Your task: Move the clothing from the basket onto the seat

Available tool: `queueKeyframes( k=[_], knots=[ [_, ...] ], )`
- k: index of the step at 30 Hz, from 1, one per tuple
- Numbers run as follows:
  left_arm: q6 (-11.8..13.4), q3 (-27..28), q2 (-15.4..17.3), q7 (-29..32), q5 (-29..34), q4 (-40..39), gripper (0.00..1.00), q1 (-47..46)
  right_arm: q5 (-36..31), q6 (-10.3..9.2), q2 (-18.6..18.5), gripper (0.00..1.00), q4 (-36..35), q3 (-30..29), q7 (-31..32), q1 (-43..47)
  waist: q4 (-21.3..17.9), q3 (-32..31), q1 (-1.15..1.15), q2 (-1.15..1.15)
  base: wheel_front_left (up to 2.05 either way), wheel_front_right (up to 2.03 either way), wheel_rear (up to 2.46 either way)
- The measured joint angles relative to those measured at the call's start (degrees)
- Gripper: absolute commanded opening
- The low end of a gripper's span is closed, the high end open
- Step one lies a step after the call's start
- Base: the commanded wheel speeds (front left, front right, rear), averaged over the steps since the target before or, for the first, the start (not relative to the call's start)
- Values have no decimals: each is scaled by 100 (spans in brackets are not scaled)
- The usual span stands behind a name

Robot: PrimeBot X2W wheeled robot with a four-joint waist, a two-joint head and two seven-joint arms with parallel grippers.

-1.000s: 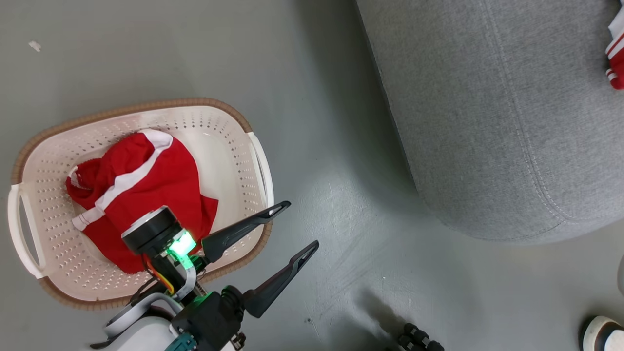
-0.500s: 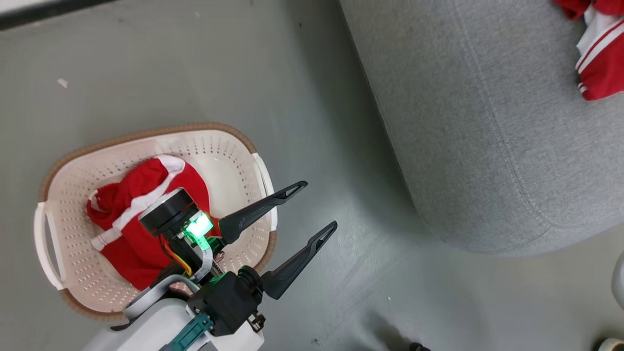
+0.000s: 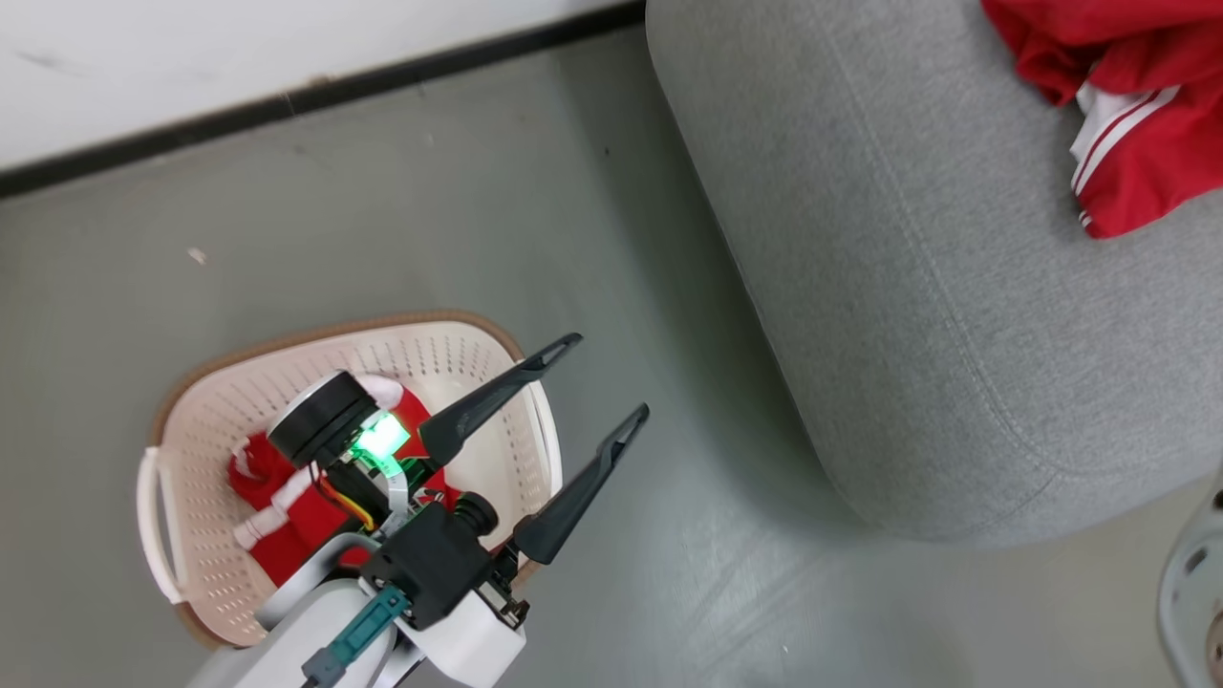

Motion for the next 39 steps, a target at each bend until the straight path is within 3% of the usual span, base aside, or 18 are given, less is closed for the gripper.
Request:
queueKeyframes(
  k=[10,16,25,30,39],
  knots=[
    [321,590,-320,0,-270,107,100,438,804,0,-19,100,-176,1795,0,1030,128,-691,0,0,0,0,0],
    [474,978,-504,0,-349,141,100,699,944,2,-26,100,-360,2885,0,1734,249,-1075,0,0,0,0,0],
    [627,1441,-675,0,-396,254,100,1114,1234,2,-44,100,-879,3336,0,2384,440,-1543,0,0,0,0,0],
    [864,1835,-875,0,-508,410,100,1422,1332,0,-80,100,-1095,3629,0,3025,583,-1808,0,0,0,0,0],
    [887,2159,-1027,0,-504,624,100,1854,1199,1,-68,100,-1356,3893,0,3882,839,-2250,0,0,0,0,0]
  ],
)
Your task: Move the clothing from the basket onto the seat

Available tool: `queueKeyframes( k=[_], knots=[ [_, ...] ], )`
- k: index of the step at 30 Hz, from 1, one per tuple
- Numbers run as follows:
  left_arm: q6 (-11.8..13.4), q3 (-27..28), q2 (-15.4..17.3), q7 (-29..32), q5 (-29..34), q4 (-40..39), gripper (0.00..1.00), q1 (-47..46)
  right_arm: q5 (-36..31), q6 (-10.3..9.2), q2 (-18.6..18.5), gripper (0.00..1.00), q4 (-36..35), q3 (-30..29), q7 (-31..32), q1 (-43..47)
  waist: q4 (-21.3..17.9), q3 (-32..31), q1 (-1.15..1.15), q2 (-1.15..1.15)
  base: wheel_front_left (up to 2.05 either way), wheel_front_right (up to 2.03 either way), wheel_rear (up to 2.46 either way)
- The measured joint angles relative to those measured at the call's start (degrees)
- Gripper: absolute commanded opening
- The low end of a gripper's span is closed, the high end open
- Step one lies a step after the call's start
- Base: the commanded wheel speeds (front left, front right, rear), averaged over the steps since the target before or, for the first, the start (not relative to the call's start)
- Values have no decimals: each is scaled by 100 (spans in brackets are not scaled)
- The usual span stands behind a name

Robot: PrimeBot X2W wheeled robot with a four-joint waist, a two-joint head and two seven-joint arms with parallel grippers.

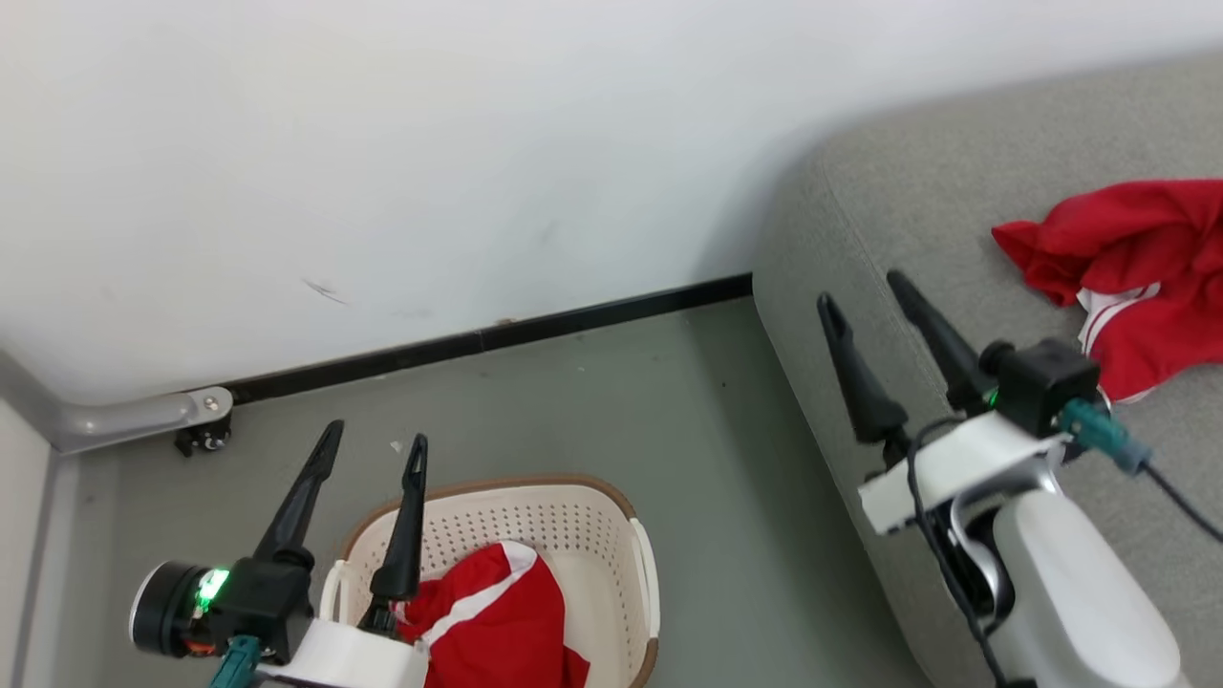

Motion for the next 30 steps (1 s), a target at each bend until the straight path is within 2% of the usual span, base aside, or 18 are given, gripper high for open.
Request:
queueKeyframes(
  k=[4,14,30],
  knots=[
    [104,223,-81,0,7,97,100,211,-193,0,-62,100,-123,157,1,488,129,-219,0,0,0,0,0],
    [247,589,-181,1,57,385,100,648,-302,0,-40,100,-268,131,1,1344,371,-553,0,0,0,0,0],
    [282,793,-242,1,58,870,100,948,-425,0,-16,100,-512,13,2,2142,675,-814,0,0,0,0,0]
  ],
)
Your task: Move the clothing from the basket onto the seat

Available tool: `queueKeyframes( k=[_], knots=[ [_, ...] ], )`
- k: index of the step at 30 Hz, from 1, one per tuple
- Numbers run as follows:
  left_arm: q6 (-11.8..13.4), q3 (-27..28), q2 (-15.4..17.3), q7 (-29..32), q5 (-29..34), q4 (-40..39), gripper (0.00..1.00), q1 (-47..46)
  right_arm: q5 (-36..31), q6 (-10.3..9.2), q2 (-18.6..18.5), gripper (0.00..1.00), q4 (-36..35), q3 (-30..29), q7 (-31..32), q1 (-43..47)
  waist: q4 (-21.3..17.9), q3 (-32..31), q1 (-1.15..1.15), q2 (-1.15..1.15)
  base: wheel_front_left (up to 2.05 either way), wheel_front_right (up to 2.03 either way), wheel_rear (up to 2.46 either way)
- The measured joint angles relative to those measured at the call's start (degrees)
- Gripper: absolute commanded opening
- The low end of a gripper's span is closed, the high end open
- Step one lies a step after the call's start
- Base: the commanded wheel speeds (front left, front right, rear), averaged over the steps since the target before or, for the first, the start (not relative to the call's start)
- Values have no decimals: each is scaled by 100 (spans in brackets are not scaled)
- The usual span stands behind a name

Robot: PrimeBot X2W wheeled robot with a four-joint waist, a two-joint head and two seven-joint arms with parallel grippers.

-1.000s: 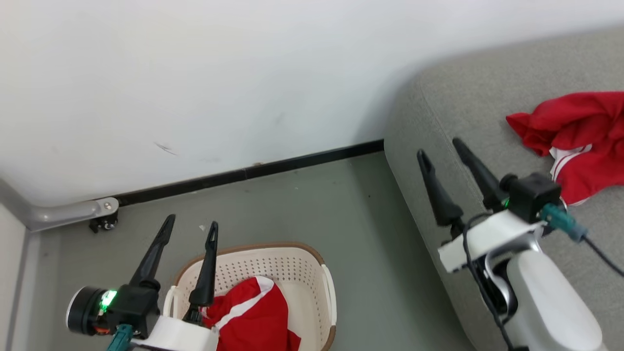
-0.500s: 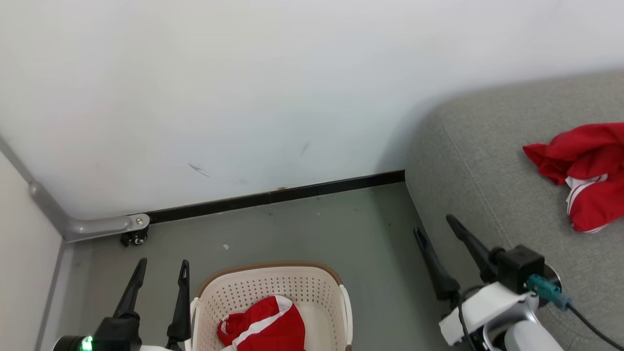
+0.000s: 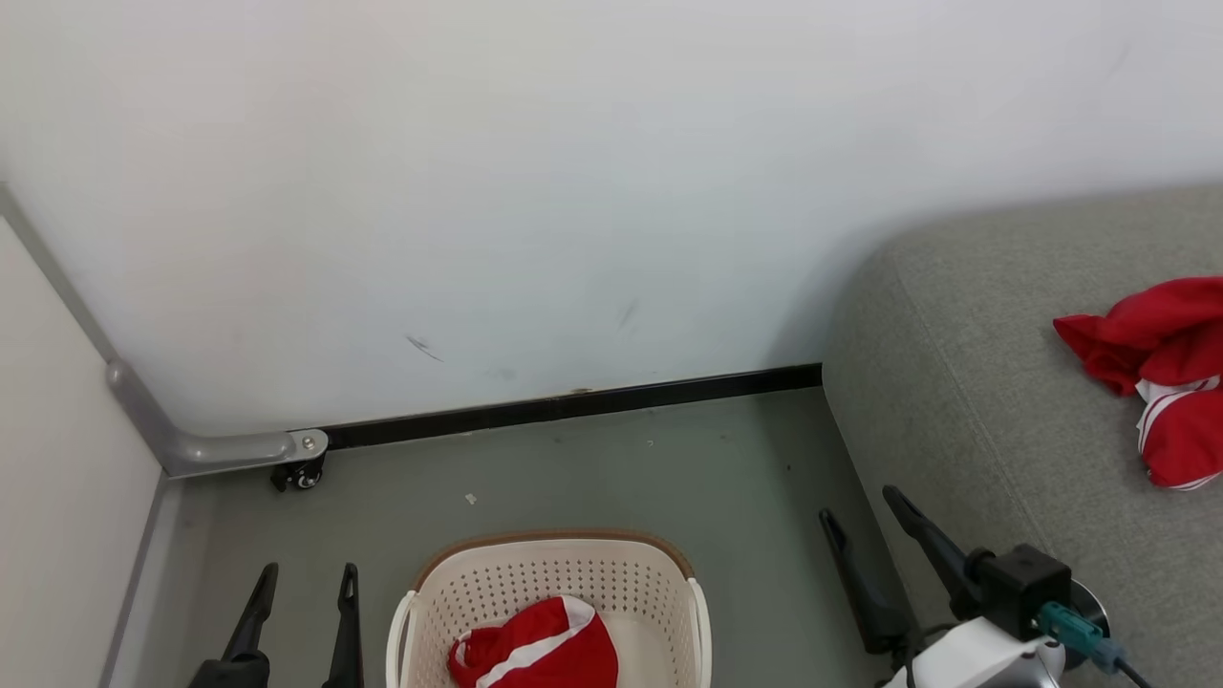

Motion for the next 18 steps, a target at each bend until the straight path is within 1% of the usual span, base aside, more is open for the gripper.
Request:
queueKeyframes(
  k=[18],
  knots=[
    [-102,92,-75,0,0,13,100,0,126,0,60,100,-220,-111,0,192,5,-77,0,0,0,0,0]
  ],
)
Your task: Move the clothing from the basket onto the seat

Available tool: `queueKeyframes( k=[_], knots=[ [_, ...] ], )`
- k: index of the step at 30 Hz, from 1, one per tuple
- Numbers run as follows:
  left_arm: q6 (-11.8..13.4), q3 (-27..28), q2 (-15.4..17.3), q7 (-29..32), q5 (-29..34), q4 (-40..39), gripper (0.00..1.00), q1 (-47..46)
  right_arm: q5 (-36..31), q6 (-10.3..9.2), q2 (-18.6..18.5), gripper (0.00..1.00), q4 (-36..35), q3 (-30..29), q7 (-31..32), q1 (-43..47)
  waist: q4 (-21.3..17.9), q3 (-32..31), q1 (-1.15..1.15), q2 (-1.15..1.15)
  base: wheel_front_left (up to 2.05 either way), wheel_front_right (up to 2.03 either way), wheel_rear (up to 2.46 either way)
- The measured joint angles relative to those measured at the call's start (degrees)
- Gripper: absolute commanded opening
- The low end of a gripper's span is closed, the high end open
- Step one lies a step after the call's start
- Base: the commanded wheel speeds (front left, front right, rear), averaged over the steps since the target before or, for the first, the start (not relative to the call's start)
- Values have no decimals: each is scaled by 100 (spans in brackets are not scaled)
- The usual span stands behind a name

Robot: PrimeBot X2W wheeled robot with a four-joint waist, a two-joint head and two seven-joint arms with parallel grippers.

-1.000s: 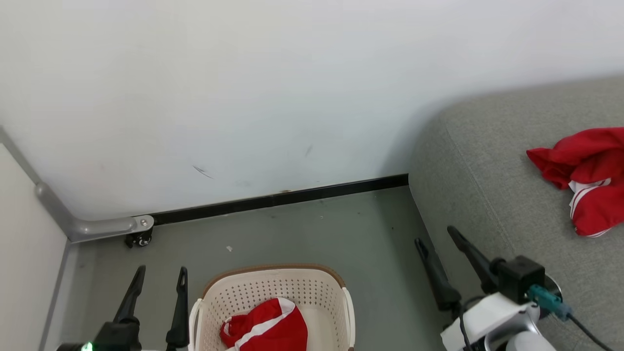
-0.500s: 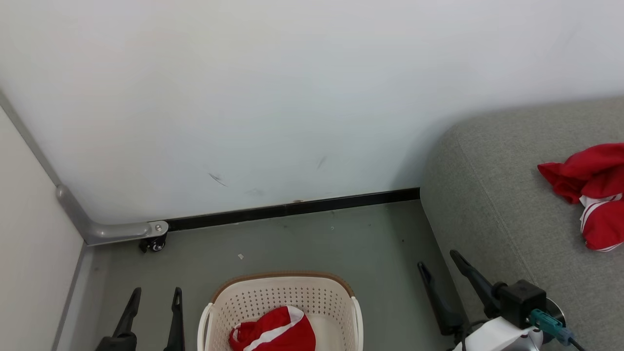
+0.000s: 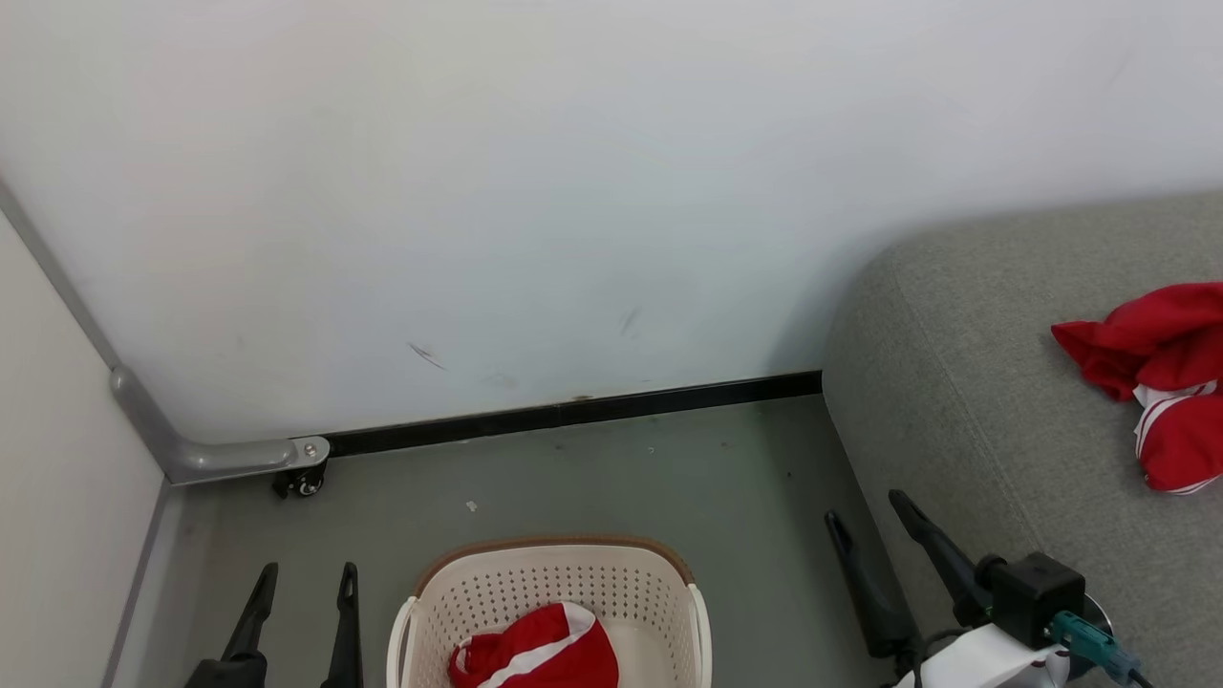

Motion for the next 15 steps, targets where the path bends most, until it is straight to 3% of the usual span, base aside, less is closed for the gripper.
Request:
queueKeyframes(
  k=[15],
  knots=[
    [-138,33,-10,0,0,35,100,0,-12,0,21,100,-56,11,0,117,41,-1,0,0,0,0,0]
  ],
)
